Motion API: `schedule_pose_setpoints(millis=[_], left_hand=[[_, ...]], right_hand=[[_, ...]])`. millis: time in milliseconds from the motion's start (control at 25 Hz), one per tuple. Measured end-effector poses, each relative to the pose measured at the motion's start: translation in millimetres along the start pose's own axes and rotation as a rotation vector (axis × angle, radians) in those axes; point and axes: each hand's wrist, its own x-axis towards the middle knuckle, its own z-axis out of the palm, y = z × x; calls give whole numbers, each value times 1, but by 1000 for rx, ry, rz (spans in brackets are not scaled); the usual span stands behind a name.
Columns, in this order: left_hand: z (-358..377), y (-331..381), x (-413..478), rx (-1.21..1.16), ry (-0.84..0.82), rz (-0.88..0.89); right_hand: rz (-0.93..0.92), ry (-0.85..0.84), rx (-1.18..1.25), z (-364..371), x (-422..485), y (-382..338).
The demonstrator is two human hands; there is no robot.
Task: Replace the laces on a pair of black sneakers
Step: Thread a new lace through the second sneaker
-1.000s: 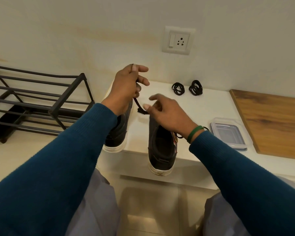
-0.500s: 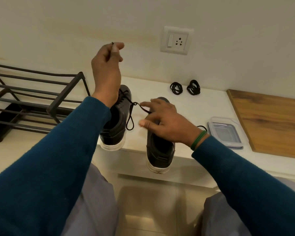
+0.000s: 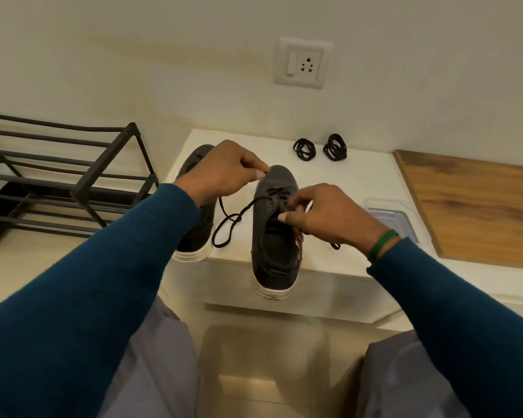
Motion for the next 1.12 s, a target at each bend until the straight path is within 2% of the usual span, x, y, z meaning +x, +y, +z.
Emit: schedule_pose_setpoints(millis=[120,240,360,480,560,800,1120], left_hand=[[18,8,-2,-21,22,27],[35,14,-6,4,-2,63],[44,17,-7,75,-49,95],[46,17,-7,154,-58,92],[49,17,-7,199,-37,87],[57,18,-5,201,-41,40],[61,14,-5,265,10,78]], right_hand=[[-20,8,-96,15,-4,-4],[-9,71,-37,24,-7,-8],[115,101,298,27,-7,-4],[439,36,822,20,-6,4],[531,-26,966,15,-5,12],[512,-57,1019,14,-3,17],[404,21,967,24,1,24]])
